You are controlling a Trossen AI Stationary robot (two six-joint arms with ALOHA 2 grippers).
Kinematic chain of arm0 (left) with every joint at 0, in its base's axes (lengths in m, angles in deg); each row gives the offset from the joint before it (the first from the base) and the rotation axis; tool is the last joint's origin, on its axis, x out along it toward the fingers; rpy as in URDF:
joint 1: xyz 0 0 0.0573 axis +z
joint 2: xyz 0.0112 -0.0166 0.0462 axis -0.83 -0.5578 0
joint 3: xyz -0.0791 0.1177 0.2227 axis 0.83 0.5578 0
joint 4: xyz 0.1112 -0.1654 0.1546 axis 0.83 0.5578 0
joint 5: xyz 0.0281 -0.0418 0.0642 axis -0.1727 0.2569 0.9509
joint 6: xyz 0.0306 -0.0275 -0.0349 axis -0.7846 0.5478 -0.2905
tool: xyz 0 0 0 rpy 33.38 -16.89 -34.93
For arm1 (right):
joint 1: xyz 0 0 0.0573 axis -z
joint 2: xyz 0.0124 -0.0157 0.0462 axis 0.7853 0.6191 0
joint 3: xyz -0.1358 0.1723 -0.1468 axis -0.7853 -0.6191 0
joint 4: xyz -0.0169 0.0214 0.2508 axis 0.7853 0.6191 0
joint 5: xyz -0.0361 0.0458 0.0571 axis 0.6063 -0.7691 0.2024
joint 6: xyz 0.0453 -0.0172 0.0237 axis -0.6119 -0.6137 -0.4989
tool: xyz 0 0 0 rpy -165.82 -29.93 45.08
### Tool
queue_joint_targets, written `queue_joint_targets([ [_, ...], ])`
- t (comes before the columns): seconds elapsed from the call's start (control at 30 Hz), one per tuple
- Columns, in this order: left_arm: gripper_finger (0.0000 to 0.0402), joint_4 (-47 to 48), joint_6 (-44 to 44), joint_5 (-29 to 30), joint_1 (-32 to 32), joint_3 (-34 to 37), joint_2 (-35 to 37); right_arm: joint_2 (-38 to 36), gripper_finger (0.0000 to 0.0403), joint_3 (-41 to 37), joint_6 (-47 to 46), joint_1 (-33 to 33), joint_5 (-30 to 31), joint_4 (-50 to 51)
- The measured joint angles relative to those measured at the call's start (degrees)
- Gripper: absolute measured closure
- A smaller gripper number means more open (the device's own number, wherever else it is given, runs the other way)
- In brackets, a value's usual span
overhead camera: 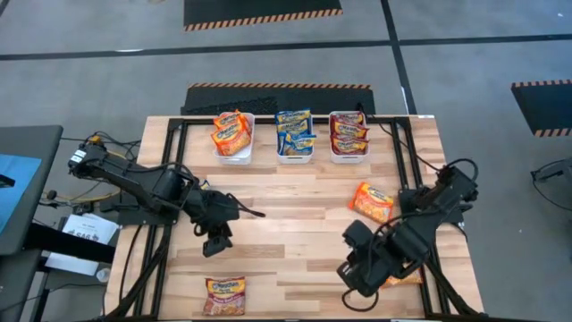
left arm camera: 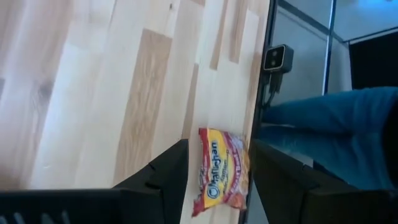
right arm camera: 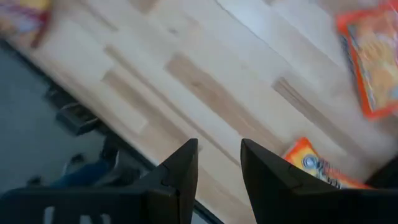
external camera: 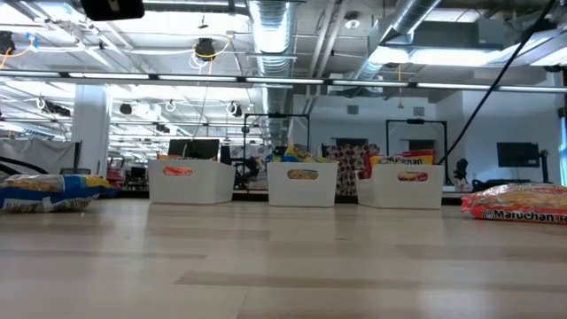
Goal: Sort Maruchan noodles
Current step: Put the orange noodle pack into the left white bin
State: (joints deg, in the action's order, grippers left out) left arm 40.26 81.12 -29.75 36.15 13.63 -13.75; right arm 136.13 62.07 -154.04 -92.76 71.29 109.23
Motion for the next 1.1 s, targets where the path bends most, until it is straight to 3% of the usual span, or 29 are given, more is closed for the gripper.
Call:
queue_joint_targets([
  [0.13, 0.0246, -0.79, -0.86, 1.69, 0.00, 0.00, 0.00, -0.02, 0.0254, -4.72, -10.19, -2.35, -0.18, 0.09],
  [0.3, 0.0246, -0.83, -3.09, 2.31, 0.02, 0.00, 0.00, 0.00, 0.0240, -10.41, -14.82, -3.82, -6.23, 0.07],
  [0.67, 0.0246, -0.78, -4.09, 2.40, 0.02, 0.00, 0.00, 0.00, 0.0161, -22.94, -22.84, -5.18, -15.99, -2.96],
  [1.1, 0.0246, -0.76, -4.09, 2.48, 0.02, 0.00, 0.00, 0.00, 0.0157, -35.54, -33.78, -8.69, -22.35, -17.45],
])
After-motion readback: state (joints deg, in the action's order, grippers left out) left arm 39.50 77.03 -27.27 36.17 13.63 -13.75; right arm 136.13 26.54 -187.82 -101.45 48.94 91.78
